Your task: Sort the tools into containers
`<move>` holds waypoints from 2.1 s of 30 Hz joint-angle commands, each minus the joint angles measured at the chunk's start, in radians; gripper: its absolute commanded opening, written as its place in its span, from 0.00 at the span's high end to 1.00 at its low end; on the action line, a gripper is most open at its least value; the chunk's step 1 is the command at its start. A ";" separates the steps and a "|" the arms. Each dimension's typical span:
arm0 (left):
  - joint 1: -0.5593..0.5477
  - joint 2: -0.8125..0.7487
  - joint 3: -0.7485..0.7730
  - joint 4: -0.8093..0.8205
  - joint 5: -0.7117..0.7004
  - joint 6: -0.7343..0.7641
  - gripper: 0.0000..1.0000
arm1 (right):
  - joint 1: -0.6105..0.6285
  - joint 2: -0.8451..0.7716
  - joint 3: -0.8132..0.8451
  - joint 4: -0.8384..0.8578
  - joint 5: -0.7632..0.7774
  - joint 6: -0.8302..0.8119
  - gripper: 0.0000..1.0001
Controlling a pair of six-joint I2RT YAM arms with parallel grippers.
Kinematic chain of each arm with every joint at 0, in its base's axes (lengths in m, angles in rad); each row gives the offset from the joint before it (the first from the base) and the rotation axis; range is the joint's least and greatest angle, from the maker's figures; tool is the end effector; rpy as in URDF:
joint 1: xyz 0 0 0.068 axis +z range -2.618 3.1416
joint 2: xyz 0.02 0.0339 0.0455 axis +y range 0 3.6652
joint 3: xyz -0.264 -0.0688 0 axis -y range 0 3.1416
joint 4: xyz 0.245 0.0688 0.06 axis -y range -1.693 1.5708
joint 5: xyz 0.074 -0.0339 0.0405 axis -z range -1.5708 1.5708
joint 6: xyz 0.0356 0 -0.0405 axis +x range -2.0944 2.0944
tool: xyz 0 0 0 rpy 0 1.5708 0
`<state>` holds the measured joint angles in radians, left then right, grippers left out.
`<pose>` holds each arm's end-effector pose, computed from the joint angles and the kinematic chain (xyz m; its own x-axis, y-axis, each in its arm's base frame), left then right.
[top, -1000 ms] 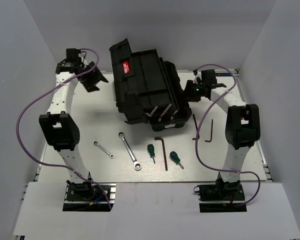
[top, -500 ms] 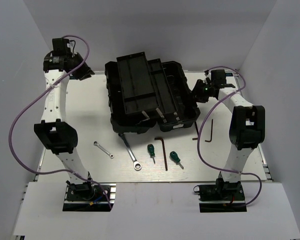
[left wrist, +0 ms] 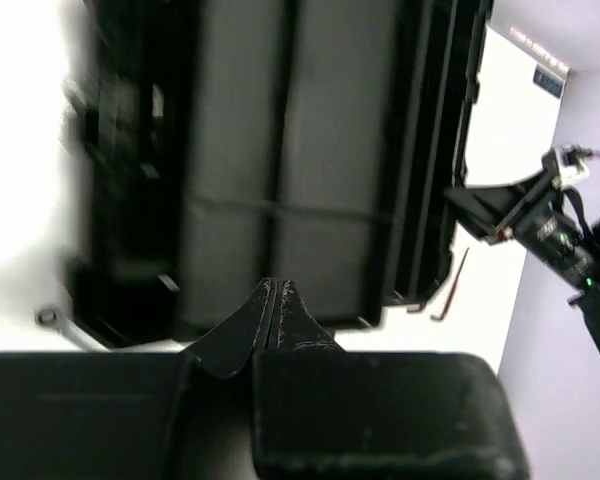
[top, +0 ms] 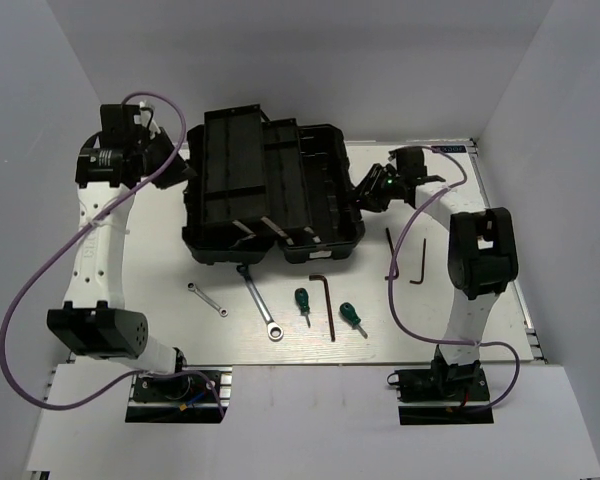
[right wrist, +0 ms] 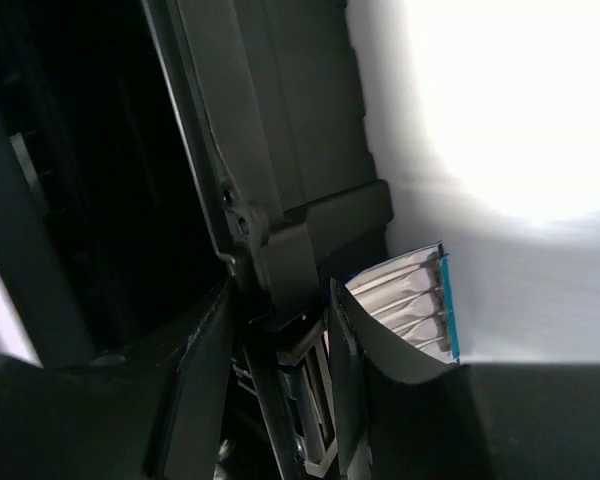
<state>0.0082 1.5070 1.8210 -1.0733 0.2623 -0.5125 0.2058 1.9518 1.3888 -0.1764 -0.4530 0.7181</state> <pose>0.2963 -0.0068 0.4351 -0.6883 -0.4792 -0.5446 -0.1806 0.8403 -0.5112 0.4233 0.1043 0.2071 -0.8259 0.4319 -0.3624 0.0573 0.7037 0.7082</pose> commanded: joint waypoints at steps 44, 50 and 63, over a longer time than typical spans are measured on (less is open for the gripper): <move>-0.780 -0.137 -0.571 -0.082 -0.279 -0.106 0.60 | -0.008 -0.422 -0.253 -0.318 -0.196 -0.914 0.64; -0.780 -0.356 -0.541 -0.171 -0.509 -0.210 0.47 | 0.215 -0.482 -0.320 -0.256 -0.171 -0.930 0.66; -0.758 -0.656 -0.670 -0.333 -0.748 -0.512 0.37 | 0.737 -0.252 -0.215 -0.156 0.194 -0.674 0.53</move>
<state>-0.7544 0.8131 1.1656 -1.3396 -0.4084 -0.9600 0.8753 1.6562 1.1149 -0.3828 -0.3843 -0.0715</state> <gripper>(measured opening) 0.632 0.454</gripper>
